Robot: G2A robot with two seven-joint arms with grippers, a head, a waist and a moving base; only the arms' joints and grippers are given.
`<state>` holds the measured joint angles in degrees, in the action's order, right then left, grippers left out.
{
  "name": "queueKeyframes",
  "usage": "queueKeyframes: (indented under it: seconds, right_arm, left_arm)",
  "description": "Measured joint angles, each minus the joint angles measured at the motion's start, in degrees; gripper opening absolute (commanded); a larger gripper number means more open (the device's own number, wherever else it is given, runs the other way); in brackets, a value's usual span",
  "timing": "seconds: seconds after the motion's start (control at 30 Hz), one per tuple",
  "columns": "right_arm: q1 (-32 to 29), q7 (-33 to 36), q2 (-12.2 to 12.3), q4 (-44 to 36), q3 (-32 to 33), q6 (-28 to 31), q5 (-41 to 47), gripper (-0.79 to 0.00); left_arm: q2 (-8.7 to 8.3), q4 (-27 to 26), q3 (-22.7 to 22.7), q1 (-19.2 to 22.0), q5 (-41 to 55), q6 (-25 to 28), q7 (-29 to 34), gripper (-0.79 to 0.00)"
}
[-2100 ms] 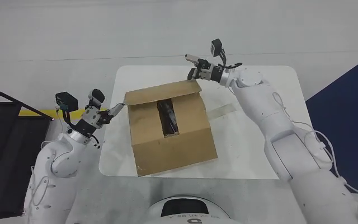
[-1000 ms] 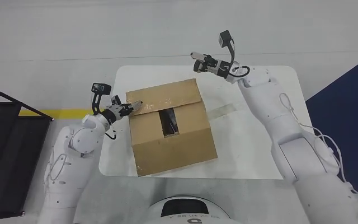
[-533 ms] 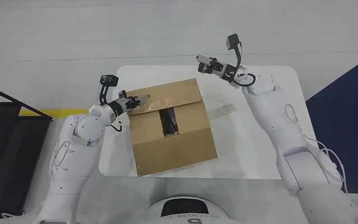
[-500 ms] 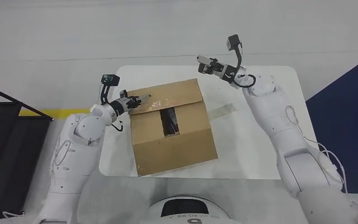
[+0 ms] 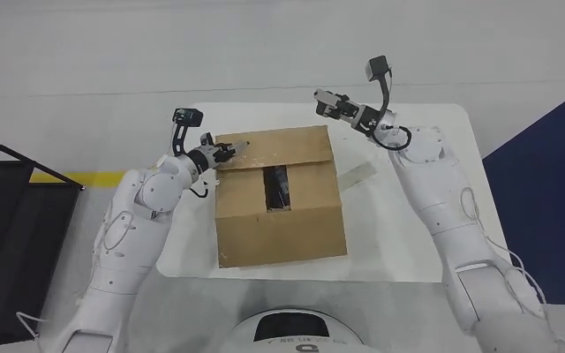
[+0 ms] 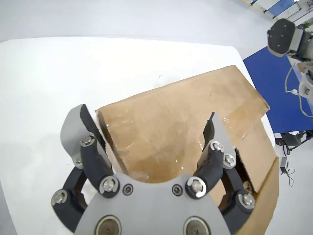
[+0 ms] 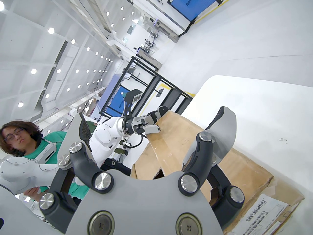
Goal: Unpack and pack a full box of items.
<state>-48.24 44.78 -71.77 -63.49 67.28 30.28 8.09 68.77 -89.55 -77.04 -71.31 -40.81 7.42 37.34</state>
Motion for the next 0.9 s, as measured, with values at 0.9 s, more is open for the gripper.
queueKeyframes:
  seconds: [0.9]
  right_arm:
    - [-23.2,31.4,7.3,-16.0,18.3,-2.0,6.8,0.000]
  left_arm:
    - [-0.11,0.2,-0.4,-0.7,0.0,0.5,-0.2,0.000]
